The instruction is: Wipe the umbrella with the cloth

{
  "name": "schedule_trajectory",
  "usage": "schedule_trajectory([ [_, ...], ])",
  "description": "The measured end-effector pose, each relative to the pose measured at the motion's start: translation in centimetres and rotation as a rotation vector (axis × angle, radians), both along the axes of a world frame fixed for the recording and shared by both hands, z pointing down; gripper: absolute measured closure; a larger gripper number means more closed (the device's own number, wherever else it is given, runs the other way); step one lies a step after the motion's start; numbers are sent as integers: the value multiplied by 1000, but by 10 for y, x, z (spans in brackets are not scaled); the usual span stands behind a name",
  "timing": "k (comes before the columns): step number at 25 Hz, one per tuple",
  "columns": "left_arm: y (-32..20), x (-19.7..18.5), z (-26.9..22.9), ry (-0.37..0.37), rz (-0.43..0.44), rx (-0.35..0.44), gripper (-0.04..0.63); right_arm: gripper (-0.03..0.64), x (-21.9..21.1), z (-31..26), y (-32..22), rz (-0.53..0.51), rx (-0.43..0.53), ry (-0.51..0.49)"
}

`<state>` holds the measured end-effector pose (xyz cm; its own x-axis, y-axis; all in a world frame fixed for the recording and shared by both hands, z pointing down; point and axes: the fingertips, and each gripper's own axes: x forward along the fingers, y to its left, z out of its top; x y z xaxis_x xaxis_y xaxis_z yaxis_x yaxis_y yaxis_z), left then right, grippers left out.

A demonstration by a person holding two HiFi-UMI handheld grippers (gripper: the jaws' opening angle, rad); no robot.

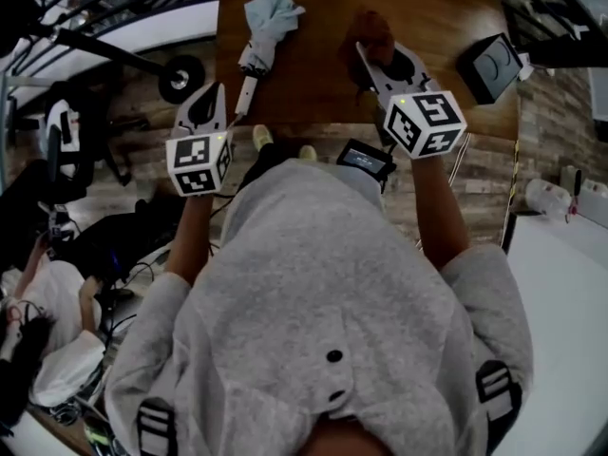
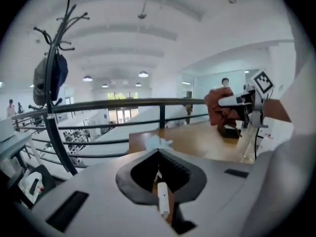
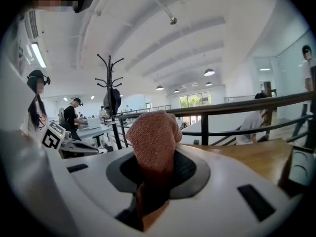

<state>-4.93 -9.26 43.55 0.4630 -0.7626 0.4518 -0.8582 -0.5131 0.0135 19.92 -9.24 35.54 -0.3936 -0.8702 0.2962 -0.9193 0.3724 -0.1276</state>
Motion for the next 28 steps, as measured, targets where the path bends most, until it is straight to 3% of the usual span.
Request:
schedule_trajectory([
  [5, 12, 9, -77, 71, -49, 133, 580, 509, 33, -41, 29, 108, 125, 19],
  [11, 29, 21, -123, 111, -51, 228, 580, 509, 34, -62, 52, 112, 186, 30],
  [28, 41, 26, -139, 135, -56, 240, 580, 509, 26, -63, 53, 72, 194, 45],
])
